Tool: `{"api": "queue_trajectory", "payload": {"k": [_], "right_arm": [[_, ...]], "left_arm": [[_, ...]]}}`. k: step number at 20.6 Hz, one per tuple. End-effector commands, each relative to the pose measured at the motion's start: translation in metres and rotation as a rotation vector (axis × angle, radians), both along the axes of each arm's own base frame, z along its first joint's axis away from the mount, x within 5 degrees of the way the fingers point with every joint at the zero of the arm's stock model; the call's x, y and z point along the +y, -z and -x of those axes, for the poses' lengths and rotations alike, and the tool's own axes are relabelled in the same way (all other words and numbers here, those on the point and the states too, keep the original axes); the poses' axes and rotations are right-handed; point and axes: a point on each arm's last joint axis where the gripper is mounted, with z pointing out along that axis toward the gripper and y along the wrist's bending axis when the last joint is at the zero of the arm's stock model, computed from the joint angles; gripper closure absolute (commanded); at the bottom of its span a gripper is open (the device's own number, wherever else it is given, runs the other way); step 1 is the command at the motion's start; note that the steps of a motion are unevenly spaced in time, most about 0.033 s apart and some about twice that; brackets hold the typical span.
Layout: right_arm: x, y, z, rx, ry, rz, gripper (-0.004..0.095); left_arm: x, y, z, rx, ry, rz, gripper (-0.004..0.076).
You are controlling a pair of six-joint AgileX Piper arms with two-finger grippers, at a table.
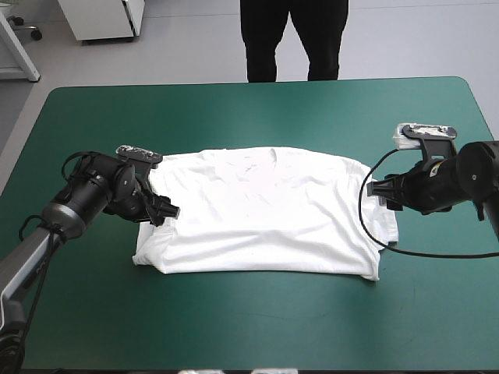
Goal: Fold the cloth
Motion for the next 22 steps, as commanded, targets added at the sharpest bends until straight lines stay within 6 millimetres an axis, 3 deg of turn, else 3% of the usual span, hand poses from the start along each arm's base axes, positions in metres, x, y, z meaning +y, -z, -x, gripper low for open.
{"api": "queue_trajectory", "payload": {"k": [1, 4, 7, 10, 12, 22], "right_arm": [[-0.005, -0.008, -0.011, -0.074, 0.09, 0.013, 0.0354], [-0.006, 0.011, -0.033, -0.023, 0.115, 0.059, 0.0354], [-0.003, 0.048, -0.067, 0.091, 0.116, 0.093, 0.0354], [-0.015, 0.086, -0.095, 0.195, 0.145, 0.113, 0.0354], [-0.025, 0.099, -0.107, 0.188, 0.176, 0.103, 0.0354], [-0.025, 0.147, -0.135, 0.254, 0.165, 0.078, 0.0354]], "left_arm": [[0.005, -0.023, 0.011, -0.043, -0.013, -0.022, 0.0199], [0.006, -0.023, 0.012, -0.031, -0.016, -0.023, 0.0199], [0.006, -0.023, 0.012, -0.031, -0.016, -0.023, 0.0199], [0.005, -0.023, 0.012, -0.029, -0.016, -0.019, 0.0199], [0.005, -0.023, 0.012, -0.029, -0.016, -0.019, 0.0199], [0.005, -0.023, 0.012, -0.031, -0.016, -0.018, 0.0199]]}}
